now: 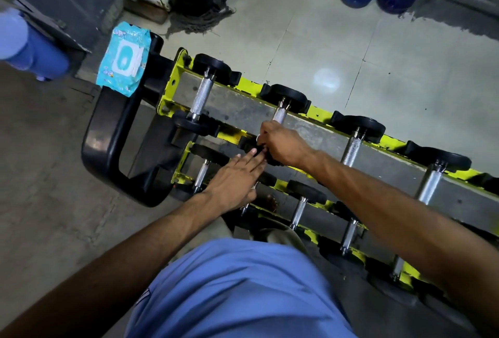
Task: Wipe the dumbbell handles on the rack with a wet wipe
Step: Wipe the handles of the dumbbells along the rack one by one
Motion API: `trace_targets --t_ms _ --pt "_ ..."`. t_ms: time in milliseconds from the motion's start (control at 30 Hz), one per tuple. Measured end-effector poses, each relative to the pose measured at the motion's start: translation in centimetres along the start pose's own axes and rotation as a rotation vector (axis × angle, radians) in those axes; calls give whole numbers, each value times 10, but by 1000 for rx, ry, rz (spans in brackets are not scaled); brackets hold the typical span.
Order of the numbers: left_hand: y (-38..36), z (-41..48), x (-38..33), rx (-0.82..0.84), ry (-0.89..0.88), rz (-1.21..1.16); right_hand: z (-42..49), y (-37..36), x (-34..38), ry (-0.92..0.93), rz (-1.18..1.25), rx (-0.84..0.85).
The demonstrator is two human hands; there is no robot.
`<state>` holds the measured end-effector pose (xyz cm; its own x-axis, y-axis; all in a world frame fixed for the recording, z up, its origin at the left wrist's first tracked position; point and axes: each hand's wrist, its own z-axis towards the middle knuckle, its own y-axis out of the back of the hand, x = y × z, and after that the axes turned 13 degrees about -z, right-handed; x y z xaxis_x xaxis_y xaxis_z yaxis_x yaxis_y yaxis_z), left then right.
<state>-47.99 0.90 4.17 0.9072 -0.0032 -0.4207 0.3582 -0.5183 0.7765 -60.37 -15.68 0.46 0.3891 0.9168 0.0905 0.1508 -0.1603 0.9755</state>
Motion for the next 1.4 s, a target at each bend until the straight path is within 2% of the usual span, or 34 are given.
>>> trace_targets --t_ms 67,100,167,267,333,400,467,533,633,733,833,933,1033,1133,1200,1267,1300,1367,1400 --pt "0 0 1 6 1 -1 3 1 -8 21 -33 -71" --pt "0 -1 2 8 8 -3 7 3 -15 -52 -22 -107" --pt "1 -3 4 19 14 -8 9 1 -27 -320 51 -198" --pt "2 -5 4 20 9 -20 -4 -16 -10 -706 391 -354" --pt "3 -5 4 18 9 -25 -15 -25 20 -844 641 -416" --pt "2 -4 4 15 8 -19 -18 -34 37 -945 758 -397" --pt "2 -4 5 11 9 -20 -4 -36 28 -1076 947 -387" --pt "2 -4 7 15 4 -15 21 -33 3 -1205 1294 -434" --pt "-1 -4 9 17 -7 0 48 -37 -27 -1309 1715 -442" --pt "-3 -3 10 29 -7 1 49 -41 -31 -1301 1882 -417" --pt "-2 -1 12 36 -14 7 43 -31 -28 -1248 1876 -346" --pt "0 -1 11 63 -24 30 38 -26 -19 -1275 1830 -280" --pt "5 2 12 68 -28 29 46 -29 -21 -1334 1942 -288" --pt "8 4 14 69 -38 39 56 -33 -22 -1389 2048 -379" --pt "8 3 14 93 -42 39 52 -28 -13 -1423 2045 -524" --pt "7 3 14 87 -43 29 51 -26 -7 -1434 1905 -704" --pt "7 3 14 83 -42 19 51 -25 -4 -1437 1748 -772" --pt "6 1 16 96 -40 14 48 -28 5 -1419 1260 -798" --pt "4 0 17 99 -39 19 43 -28 11 -1345 1016 -781"
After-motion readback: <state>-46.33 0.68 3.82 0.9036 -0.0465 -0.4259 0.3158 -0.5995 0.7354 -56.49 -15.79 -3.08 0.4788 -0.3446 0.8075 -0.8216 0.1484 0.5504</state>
